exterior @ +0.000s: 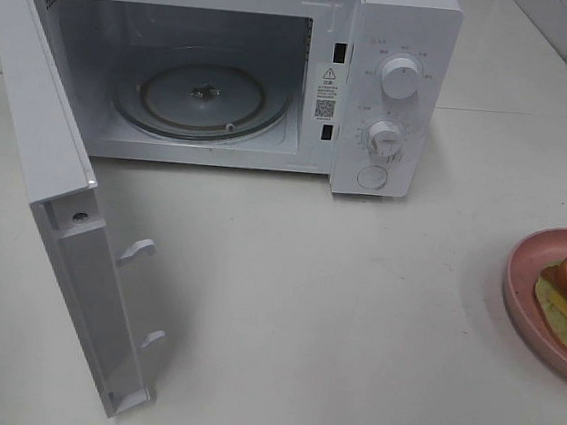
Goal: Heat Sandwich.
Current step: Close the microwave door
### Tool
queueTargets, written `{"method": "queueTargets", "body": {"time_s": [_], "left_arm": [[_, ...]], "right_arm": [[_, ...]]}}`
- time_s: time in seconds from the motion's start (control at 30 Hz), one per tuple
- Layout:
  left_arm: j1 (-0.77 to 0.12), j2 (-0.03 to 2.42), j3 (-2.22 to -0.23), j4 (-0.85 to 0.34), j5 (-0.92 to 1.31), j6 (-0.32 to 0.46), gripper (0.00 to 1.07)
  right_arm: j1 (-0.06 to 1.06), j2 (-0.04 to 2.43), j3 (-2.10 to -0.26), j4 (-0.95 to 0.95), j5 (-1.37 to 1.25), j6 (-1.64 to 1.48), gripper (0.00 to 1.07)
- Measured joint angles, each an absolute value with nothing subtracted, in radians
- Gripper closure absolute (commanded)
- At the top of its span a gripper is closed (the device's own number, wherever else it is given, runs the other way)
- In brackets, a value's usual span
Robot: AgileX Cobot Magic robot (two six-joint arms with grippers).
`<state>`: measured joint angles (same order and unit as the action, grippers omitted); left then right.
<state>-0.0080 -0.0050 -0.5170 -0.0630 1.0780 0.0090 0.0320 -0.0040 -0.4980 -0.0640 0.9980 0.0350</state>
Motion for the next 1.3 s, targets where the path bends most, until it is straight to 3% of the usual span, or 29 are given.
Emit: {"method": "queueTargets", "body": {"time_s": [1.3], "left_arm": [[-0.008, -0.005, -0.517, -0.063, 1.078, 0.009, 0.09]], "right_arm": [[0.031, -0.004, -0.498, -0.064, 0.998, 0.035, 0.31]]}}
